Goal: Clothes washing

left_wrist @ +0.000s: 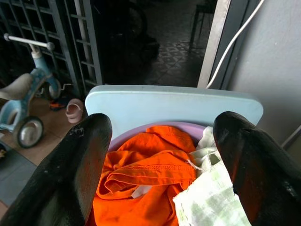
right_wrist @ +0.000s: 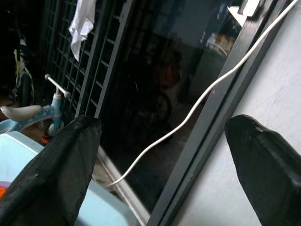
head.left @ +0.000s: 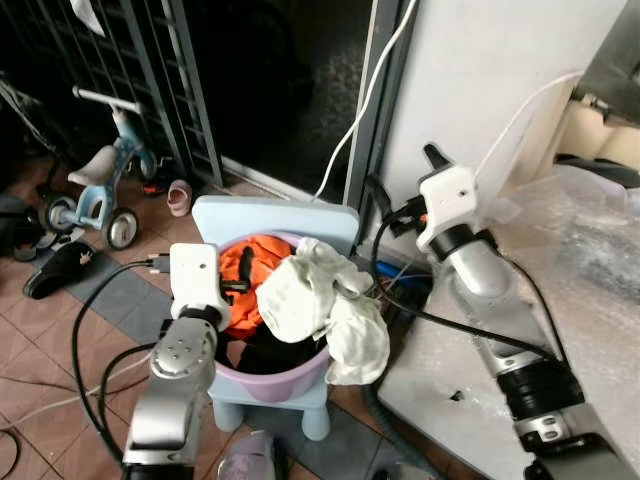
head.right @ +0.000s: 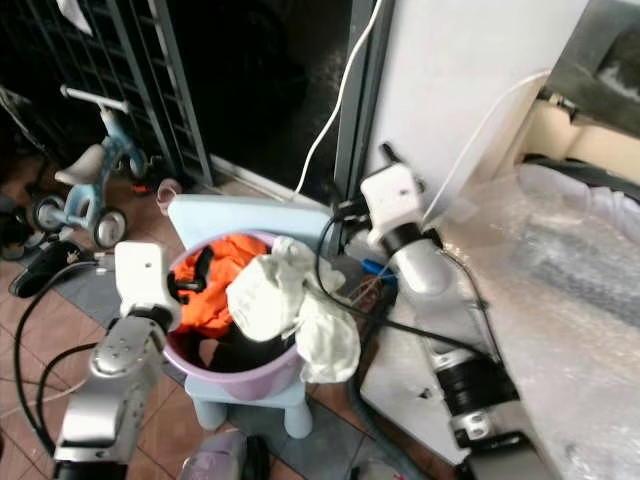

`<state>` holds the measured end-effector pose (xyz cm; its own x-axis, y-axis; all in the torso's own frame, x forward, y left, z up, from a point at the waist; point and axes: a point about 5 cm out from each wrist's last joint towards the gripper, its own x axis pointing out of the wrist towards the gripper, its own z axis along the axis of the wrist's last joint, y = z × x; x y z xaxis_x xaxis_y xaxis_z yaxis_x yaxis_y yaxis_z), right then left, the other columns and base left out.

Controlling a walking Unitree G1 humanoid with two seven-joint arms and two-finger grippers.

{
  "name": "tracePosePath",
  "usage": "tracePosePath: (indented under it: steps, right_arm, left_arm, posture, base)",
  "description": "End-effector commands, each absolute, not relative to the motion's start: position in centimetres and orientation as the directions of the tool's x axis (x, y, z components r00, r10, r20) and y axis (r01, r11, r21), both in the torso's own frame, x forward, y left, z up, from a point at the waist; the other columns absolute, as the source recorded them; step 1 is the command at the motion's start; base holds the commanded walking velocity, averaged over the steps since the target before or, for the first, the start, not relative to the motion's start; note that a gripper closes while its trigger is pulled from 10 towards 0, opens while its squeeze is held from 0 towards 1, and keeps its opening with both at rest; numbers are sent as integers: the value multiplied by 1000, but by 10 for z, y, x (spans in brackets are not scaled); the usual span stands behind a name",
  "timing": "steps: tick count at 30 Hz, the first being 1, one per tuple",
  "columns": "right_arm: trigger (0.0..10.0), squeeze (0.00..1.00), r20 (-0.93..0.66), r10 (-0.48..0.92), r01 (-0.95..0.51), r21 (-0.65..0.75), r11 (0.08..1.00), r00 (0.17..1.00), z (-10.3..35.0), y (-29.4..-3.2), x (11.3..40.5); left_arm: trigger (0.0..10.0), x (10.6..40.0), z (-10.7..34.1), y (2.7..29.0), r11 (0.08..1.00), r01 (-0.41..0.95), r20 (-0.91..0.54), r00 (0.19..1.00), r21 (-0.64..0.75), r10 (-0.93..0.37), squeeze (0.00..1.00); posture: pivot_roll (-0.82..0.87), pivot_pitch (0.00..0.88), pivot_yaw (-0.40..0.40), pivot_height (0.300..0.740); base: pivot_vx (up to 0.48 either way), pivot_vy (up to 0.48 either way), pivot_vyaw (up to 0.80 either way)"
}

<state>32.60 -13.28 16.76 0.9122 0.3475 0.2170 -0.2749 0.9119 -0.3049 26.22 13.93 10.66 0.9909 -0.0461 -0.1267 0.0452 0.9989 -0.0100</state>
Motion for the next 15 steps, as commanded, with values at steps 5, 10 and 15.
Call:
tracePosePath:
  steps: [5,10,15]
  right_arm:
    - [10000,0,151,117,-115,-27,993,982,154,-139,318]
    - [10000,0,31,161,-158,-81,984,986,133,-139,297]
    - [10000,0,16,92,-90,-119,989,996,129,-145,293]
  left_arm:
    - [10000,259,112,144,1000,24,-102,994,16,-22,0]
    - [10000,261,113,140,999,29,-88,996,31,-26,0]
    - [10000,261,112,139,999,33,-103,994,42,-29,0]
  posture:
    - [-3,30,15,740]
    - [-21,31,23,740]
    - [-8,33,24,740]
  base:
    - [0,384,0]
    - [0,0,0]
    - [0,0,160]
